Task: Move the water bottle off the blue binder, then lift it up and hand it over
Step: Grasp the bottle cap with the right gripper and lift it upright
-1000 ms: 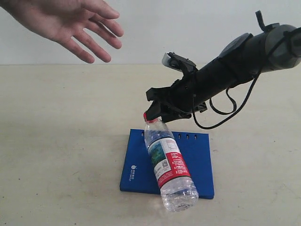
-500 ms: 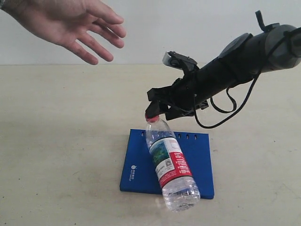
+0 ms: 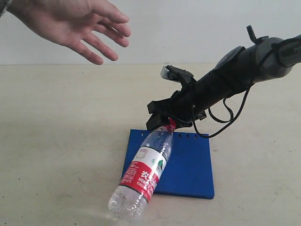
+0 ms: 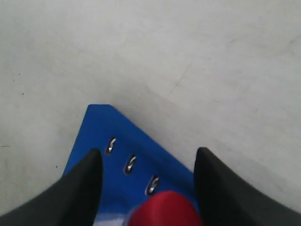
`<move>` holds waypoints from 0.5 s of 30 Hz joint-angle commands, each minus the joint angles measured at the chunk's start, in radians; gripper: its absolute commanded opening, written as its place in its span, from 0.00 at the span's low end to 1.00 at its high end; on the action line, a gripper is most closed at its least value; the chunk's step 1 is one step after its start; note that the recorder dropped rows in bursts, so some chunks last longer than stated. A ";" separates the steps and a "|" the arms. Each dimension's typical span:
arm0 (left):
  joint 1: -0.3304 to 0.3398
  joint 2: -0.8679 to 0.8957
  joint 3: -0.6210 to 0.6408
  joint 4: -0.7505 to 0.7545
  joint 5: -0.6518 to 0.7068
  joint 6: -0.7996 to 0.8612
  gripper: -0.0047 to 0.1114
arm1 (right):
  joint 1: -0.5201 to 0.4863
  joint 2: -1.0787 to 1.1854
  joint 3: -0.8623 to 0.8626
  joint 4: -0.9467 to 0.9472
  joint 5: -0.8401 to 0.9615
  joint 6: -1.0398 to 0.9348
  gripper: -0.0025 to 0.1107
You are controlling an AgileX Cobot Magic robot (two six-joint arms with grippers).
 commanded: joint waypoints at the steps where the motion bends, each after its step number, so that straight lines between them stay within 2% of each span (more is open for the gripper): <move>1: -0.005 -0.004 0.000 -0.006 -0.008 0.003 0.08 | 0.000 0.002 -0.002 -0.009 0.012 -0.012 0.26; 3: -0.005 -0.004 0.000 -0.006 -0.008 0.003 0.08 | 0.000 0.002 -0.002 -0.004 0.026 -0.005 0.12; 5: -0.005 -0.004 0.000 -0.006 -0.008 0.003 0.08 | 0.000 0.002 -0.002 0.001 0.030 -0.005 0.03; 15: -0.005 -0.004 0.000 -0.006 -0.008 0.003 0.08 | 0.000 -0.029 -0.003 0.001 -0.100 -0.088 0.02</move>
